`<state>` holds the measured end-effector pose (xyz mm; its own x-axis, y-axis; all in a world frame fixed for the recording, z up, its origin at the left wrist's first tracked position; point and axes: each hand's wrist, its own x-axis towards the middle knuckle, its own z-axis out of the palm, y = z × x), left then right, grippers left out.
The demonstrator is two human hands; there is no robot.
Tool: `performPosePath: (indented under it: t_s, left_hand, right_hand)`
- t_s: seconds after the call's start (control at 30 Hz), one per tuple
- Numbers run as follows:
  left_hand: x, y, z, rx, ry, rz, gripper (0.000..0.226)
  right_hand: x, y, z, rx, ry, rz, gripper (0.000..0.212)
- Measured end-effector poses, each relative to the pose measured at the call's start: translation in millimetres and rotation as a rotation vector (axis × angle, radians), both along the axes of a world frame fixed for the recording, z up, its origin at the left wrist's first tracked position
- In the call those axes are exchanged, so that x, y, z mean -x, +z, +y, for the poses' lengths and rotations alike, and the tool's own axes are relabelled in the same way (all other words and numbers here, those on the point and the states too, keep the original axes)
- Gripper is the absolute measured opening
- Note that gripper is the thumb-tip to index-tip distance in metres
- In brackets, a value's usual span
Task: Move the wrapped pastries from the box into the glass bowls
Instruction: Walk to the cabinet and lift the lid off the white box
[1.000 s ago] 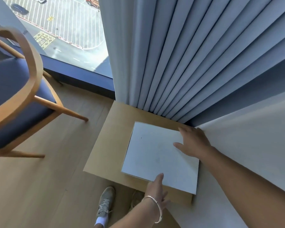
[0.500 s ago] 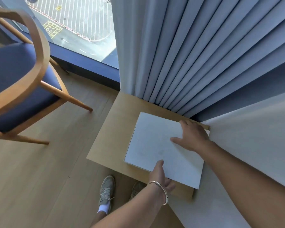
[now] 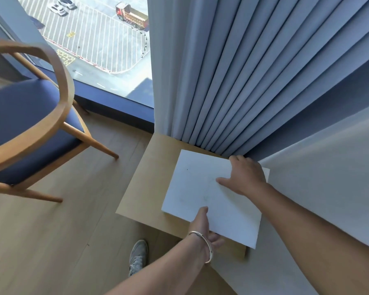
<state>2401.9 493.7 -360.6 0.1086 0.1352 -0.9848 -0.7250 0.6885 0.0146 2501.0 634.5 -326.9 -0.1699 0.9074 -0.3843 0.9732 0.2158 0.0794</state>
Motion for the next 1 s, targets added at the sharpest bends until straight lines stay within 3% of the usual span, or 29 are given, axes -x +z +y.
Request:
performPosePath:
  t_s: [0.17, 0.47, 0.83, 1.0]
  left_hand:
    - [31.6, 28.1, 3.9, -0.111, -0.045, 0.099, 0.025]
    - [110.4, 32.4, 29.0, -0.372, -0.284, 0.518, 0.030]
    - [199.3, 1.8, 36.6, -0.369, -0.339, 0.836, 0.022]
    - [238.6, -6.2, 54.9, -0.393, -0.482, 0.967, 0.022]
  right_hand:
    - [7.1, 29.2, -12.8, -0.032, -0.149, 0.032, 0.076]
    - [46.8, 38.9, -36.0, -0.005, -0.516, 0.358, 0.078]
    - [131.7, 3.0, -63.0, 0.040, -0.613, 0.574, 0.080]
    - [168.3, -18.8, -73.7, 0.091, -0.743, 0.669, 0.074]
